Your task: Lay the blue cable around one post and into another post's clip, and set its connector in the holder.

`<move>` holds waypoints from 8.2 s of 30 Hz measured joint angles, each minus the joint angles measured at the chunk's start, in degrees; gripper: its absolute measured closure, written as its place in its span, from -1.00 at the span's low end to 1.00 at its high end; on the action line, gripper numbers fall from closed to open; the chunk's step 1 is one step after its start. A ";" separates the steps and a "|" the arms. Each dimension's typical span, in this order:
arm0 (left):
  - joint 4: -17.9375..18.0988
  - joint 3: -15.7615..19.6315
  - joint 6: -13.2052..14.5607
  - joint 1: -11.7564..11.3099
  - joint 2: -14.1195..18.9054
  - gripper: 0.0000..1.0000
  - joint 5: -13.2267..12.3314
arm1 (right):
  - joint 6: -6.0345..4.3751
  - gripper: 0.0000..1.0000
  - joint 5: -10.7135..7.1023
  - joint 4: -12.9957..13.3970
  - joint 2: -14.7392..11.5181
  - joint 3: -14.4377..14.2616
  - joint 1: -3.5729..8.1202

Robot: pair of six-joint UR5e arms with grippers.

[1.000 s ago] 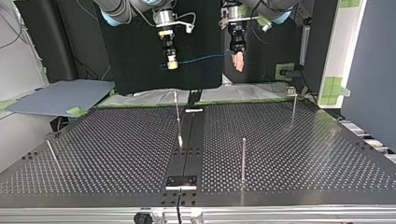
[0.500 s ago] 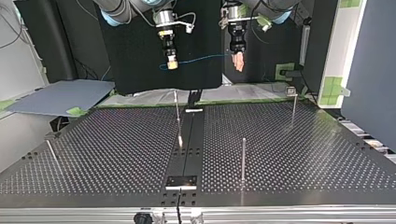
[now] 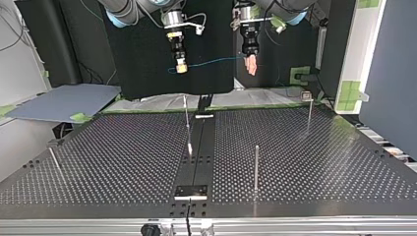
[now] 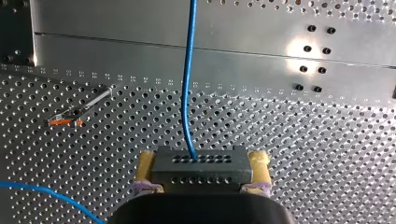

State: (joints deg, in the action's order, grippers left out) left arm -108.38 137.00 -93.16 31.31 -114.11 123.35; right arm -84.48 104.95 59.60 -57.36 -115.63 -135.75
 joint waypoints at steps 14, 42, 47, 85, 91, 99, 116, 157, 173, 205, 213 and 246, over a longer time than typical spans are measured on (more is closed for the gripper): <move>0.00 0.00 0.00 0.00 0.00 -1.00 0.00 | 0.00 0.62 0.00 0.00 0.00 0.00 0.00; 0.00 0.00 0.00 0.00 0.00 -1.00 0.00 | 0.00 0.62 0.00 0.00 -0.01 -0.01 0.00; 0.00 0.00 0.00 0.00 0.00 -1.00 0.00 | 0.00 0.62 0.00 0.00 0.00 0.00 0.00; 0.00 0.00 0.00 0.00 0.00 -1.00 0.00 | 0.00 0.62 0.00 0.00 0.00 0.00 0.00; 0.00 0.00 0.00 0.00 0.00 -1.00 0.00 | 0.00 0.62 0.00 0.00 0.00 0.00 0.00; 0.00 0.00 0.00 0.00 0.00 -1.00 0.00 | 0.00 0.62 0.00 0.00 0.00 0.00 0.00; 0.00 0.00 0.00 0.00 0.00 -1.00 0.00 | 0.00 0.62 0.00 0.00 -0.01 0.00 0.00; 0.00 0.00 0.00 0.00 0.00 -1.00 0.00 | 0.00 0.62 0.00 0.00 0.00 0.00 0.00; 0.00 0.00 0.00 0.00 0.00 -1.00 0.00 | 0.00 0.62 0.00 0.00 0.00 0.00 0.00; -0.18 0.00 0.00 0.09 0.09 -1.00 0.09 | 0.00 0.62 0.09 0.09 -0.08 0.08 0.26; -0.18 0.00 0.00 0.09 0.09 -1.00 0.09 | 0.00 0.62 0.09 0.09 -0.09 0.08 0.26; -4.82 -1.73 -2.27 -0.66 -0.95 -1.00 -1.90 | -0.49 0.62 2.39 -10.22 -1.91 3.82 0.48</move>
State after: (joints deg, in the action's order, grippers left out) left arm -113.20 135.27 -95.43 30.65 -115.06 121.45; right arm -84.97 107.34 49.38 -59.27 -111.81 -135.27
